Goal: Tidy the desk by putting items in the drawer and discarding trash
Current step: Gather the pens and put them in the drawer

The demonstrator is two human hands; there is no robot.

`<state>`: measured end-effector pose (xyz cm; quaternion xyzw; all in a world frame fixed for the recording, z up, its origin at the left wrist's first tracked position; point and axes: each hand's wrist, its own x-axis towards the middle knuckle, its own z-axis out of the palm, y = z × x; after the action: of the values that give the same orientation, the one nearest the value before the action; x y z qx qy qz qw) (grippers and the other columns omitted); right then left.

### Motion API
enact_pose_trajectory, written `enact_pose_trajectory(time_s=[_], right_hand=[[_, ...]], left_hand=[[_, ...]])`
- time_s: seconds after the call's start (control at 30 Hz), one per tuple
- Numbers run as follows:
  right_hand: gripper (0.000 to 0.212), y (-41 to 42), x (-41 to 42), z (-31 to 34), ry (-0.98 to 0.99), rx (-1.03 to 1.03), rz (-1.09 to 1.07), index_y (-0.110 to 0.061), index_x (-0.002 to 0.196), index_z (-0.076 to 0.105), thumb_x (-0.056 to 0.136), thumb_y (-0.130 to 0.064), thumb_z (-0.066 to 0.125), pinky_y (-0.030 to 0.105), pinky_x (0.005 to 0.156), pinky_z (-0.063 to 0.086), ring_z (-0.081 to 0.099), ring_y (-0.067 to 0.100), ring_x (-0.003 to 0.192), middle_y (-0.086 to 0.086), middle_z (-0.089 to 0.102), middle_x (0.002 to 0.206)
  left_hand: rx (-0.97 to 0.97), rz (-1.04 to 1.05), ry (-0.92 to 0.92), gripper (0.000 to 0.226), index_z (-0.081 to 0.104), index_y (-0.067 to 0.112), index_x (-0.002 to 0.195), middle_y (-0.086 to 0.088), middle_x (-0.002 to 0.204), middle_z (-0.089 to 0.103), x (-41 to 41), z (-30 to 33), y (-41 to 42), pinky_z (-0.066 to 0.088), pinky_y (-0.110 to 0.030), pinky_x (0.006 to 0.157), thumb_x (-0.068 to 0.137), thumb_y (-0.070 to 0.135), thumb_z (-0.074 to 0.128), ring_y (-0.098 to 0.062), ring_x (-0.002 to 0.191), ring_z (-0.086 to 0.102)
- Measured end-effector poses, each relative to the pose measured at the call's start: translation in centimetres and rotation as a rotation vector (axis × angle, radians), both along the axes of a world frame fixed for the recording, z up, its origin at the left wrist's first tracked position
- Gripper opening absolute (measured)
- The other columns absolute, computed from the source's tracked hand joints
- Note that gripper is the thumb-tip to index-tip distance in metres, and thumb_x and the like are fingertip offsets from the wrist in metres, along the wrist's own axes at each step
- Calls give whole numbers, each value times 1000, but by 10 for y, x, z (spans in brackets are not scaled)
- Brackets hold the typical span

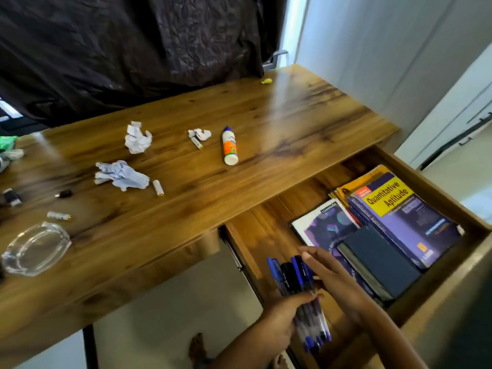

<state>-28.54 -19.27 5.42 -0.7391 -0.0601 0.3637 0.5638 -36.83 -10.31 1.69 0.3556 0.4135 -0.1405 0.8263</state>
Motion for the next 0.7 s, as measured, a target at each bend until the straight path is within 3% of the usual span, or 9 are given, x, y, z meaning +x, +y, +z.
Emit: enact_pose_trajectory(time_s=[0.17,0.33,0.47,0.63,0.7], right_hand=[[30,-31,12,-44,163,8,-83,-8,105,65,92,-32,52,43,96,46,62,27,95,19,65,103],[19,-38,25,-85,278,66,-131,-8,94,69,93,-21,54,40,96,45,59,25,93,15,65,95],[22,-33,27,-108,172,12,-22,8,109,60,93,2,46,14,82,45,56,15,87,11,58,100],[26,-27,26,-122,90,-77,116,11,114,58,91,8,44,11,82,40,50,19,103,17,56,113],[25,-25,26,-124,66,-103,145,9,113,59,92,6,46,8,80,40,50,17,104,20,56,120]], left_hand=[[-9,-77,174,9,64,8,96,-6,77,68,17,-28,-50,49,-25,66,87,7,64,-16,72,61],[79,1,262,36,59,4,120,-12,93,69,31,-62,-61,51,-25,55,89,20,62,-20,73,66],[191,66,327,32,58,3,119,-15,93,66,30,-80,-66,50,-30,61,90,17,56,-26,76,64],[336,70,354,33,54,11,126,-17,108,66,23,-72,-79,56,-39,80,94,16,45,-31,93,65],[348,90,342,32,49,16,128,-14,111,65,17,-57,-83,56,-36,74,97,20,43,-27,88,65]])
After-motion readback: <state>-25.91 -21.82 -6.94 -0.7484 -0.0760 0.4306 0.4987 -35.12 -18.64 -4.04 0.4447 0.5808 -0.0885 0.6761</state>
